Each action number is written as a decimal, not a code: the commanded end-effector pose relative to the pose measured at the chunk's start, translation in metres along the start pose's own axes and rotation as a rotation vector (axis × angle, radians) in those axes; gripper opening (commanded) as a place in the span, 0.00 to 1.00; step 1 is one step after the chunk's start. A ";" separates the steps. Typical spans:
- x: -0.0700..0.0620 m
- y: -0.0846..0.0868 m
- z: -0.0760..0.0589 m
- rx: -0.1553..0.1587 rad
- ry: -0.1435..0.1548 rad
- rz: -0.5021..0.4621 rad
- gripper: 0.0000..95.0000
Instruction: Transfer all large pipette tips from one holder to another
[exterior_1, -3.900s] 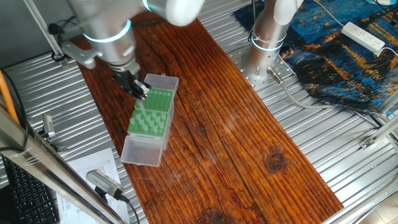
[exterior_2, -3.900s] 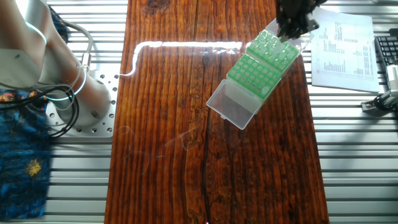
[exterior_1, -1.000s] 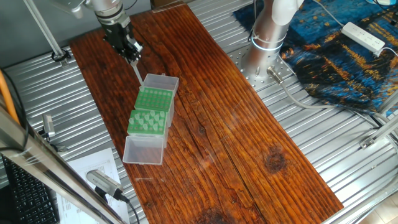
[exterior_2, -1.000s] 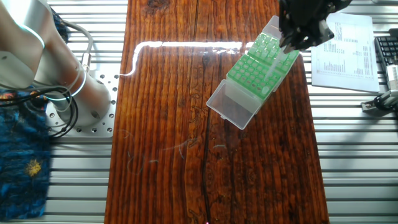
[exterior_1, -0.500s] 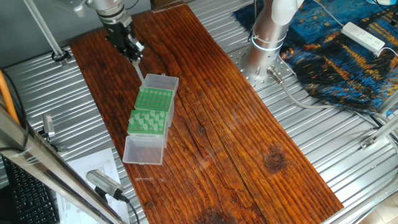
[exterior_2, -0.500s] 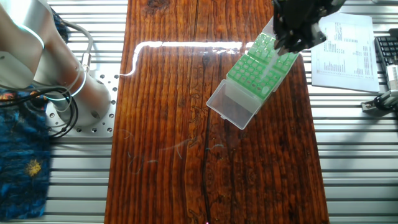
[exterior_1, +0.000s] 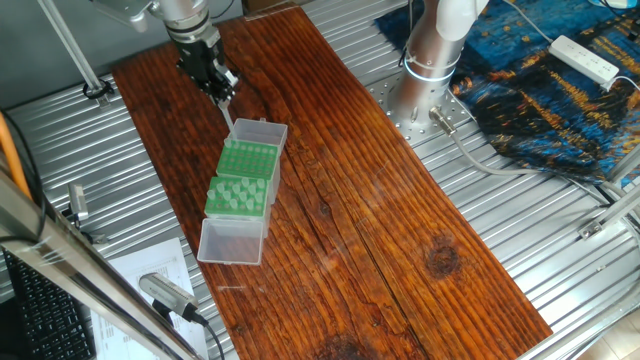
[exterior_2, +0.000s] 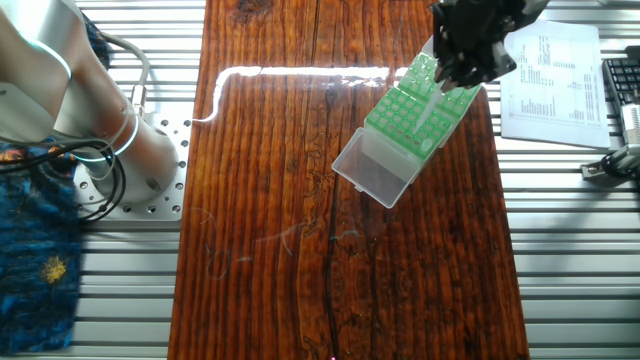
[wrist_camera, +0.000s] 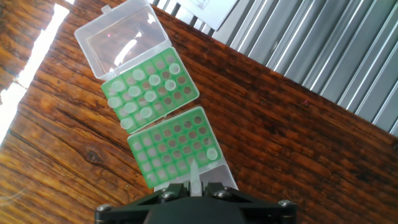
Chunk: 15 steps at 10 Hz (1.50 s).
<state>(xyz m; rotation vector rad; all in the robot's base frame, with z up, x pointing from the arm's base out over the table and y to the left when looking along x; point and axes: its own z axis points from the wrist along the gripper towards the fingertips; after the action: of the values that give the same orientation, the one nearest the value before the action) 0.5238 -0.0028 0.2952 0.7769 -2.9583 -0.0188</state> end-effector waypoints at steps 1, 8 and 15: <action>0.001 0.001 0.001 0.002 -0.006 0.001 0.00; 0.006 0.003 0.006 0.006 -0.006 -0.001 0.00; 0.007 -0.001 0.011 0.011 -0.017 -0.001 0.00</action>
<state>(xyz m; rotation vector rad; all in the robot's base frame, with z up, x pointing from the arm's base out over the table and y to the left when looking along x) 0.5173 -0.0078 0.2845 0.7837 -2.9762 -0.0085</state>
